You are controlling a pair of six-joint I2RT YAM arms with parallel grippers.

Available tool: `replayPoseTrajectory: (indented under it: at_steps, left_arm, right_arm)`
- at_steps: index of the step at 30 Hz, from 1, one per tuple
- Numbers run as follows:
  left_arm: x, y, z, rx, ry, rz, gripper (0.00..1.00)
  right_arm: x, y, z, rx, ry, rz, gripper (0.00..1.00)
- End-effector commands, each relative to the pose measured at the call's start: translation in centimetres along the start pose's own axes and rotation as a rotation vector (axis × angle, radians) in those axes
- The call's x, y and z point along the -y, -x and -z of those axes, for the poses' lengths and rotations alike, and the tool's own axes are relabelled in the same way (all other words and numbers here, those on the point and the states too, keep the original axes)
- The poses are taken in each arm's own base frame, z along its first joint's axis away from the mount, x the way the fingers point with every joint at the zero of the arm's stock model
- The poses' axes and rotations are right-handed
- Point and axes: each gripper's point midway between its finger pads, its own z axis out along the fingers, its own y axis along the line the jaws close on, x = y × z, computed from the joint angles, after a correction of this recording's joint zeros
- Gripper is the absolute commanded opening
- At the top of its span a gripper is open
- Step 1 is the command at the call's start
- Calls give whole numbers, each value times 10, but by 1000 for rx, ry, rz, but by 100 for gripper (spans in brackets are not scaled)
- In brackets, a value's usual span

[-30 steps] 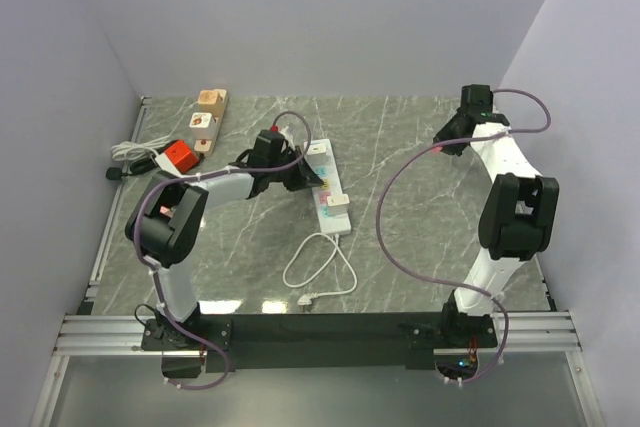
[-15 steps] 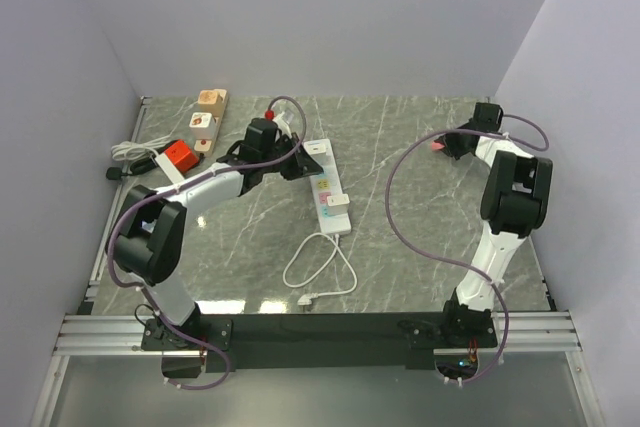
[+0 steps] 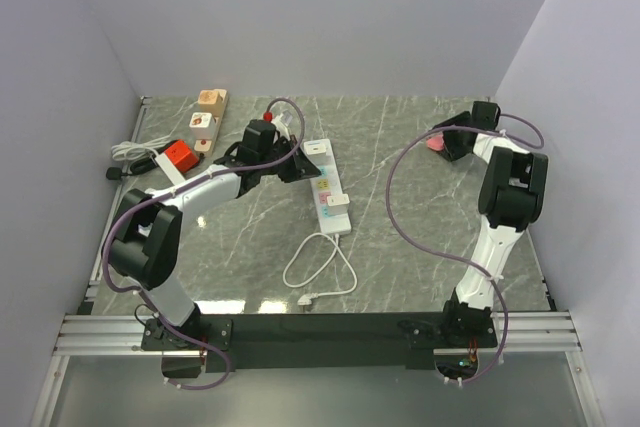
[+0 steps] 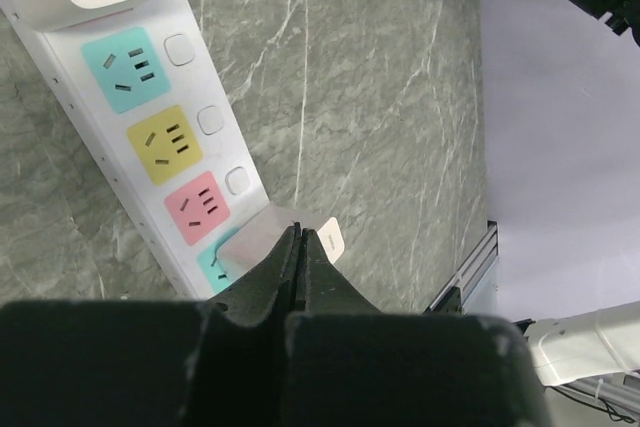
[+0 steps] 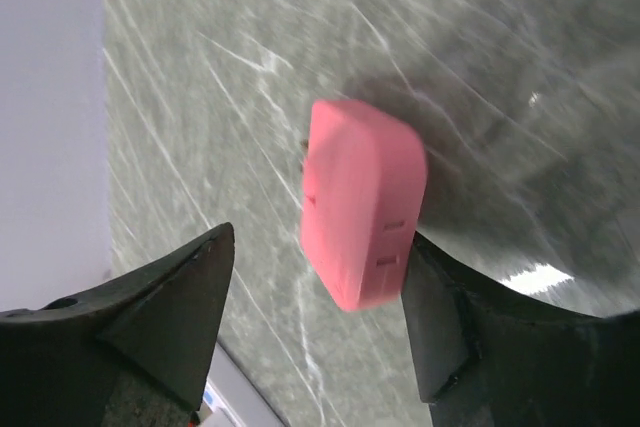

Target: Pull the plug off the socket

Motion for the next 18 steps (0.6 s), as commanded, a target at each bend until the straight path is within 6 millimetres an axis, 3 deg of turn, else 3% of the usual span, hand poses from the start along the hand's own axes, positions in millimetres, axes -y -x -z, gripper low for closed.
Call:
replayPoseTrajectory:
  at_steps: [1, 10, 13, 17, 18]
  left_arm:
    - [0, 6, -1, 30, -5, -16, 1]
    - [-11, 5, -13, 31, 11, 7, 1]
    - [-18, 1, -19, 25, 15, 25, 1]
    - [-26, -6, -27, 5, 25, 51, 1]
    - [-29, -8, -28, 2, 24, 56, 1]
  right_arm:
    - [-16, 8, 38, 27, 15, 30, 74]
    - [-6, -29, 127, 31, -69, 197, 76]
    - [-8, -64, 152, -30, -76, 323, 75]
    - [-20, -134, 169, -176, -20, 505, 74]
    - [-26, -159, 172, -218, 3, 598, 73]
